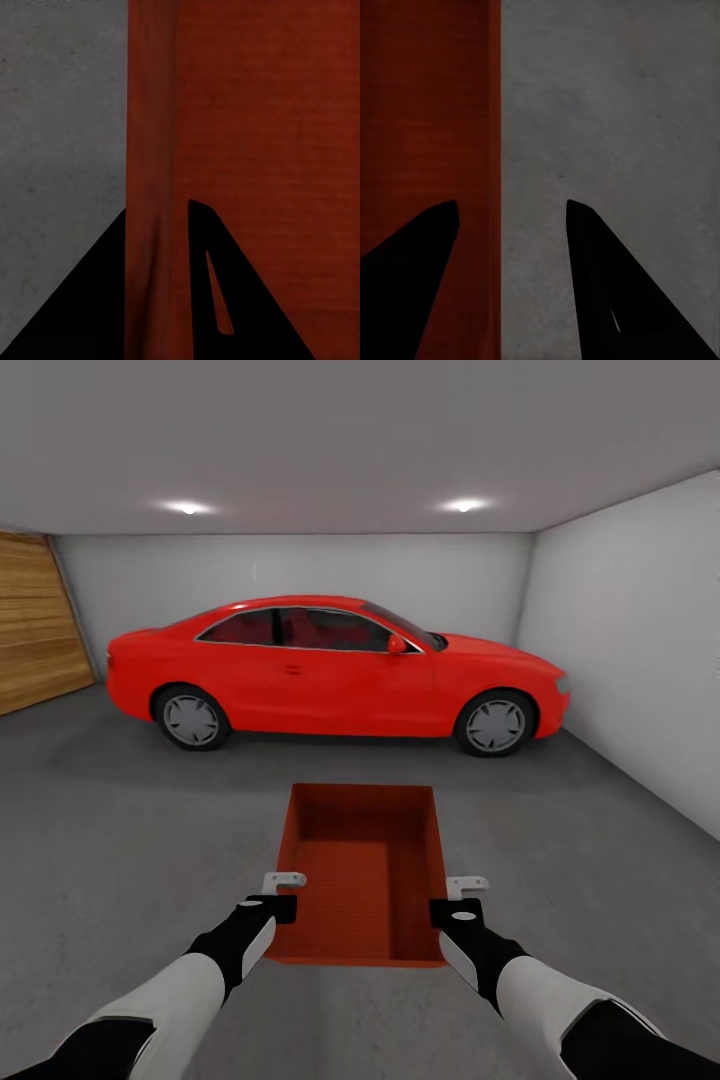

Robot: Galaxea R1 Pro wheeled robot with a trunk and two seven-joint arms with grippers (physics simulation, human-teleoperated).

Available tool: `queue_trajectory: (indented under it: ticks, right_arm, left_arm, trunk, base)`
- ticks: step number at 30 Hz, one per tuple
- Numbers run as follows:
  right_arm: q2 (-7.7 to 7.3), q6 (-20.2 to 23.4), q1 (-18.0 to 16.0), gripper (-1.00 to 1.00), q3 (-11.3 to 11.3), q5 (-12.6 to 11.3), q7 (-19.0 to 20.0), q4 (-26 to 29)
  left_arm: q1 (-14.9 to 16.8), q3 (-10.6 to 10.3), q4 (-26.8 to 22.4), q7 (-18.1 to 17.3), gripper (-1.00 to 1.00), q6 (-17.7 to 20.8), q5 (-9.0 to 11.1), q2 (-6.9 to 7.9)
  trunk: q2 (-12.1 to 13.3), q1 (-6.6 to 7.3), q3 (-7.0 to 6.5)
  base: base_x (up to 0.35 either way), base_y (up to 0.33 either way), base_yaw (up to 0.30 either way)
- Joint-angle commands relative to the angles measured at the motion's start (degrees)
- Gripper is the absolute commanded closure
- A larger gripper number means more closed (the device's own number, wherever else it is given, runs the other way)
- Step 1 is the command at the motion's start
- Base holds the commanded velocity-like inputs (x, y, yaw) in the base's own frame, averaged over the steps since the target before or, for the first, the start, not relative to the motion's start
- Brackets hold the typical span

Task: Move the two storage containers from the living room to the garage. In the garage, place one container on the floor and stack the other container on top of it (either order is fine).

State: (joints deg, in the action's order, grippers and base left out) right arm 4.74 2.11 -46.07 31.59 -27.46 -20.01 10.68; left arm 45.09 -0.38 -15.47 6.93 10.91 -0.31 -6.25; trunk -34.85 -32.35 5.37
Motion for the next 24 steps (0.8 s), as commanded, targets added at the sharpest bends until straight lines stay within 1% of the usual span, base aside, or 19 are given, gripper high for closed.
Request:
queue_trajectory:
  ticks: [1, 24]
  right_arm:
    - [0.0, 0.27, -0.07, 1.0, -1.62, 0.12, 2.17, 0.59]
    - [0.01, 0.27, -0.07, 1.0, -1.62, 0.13, 2.17, 0.63]
  left_arm:
    - [0.0, 0.91, -0.09, 0.54, 1.0, 0.43, -0.66, 0.01]
    - [0.0, 0.91, -0.1, 0.54, 1.0, 0.43, -0.66, 0.01]
  trunk:
    - [-0.1, -0.02, 0.11]
    - [-0.1, -0.02, 0.11]
  base:
    - [0.0, 0.0, -0.137]
    - [0.0, 0.0, -0.238]
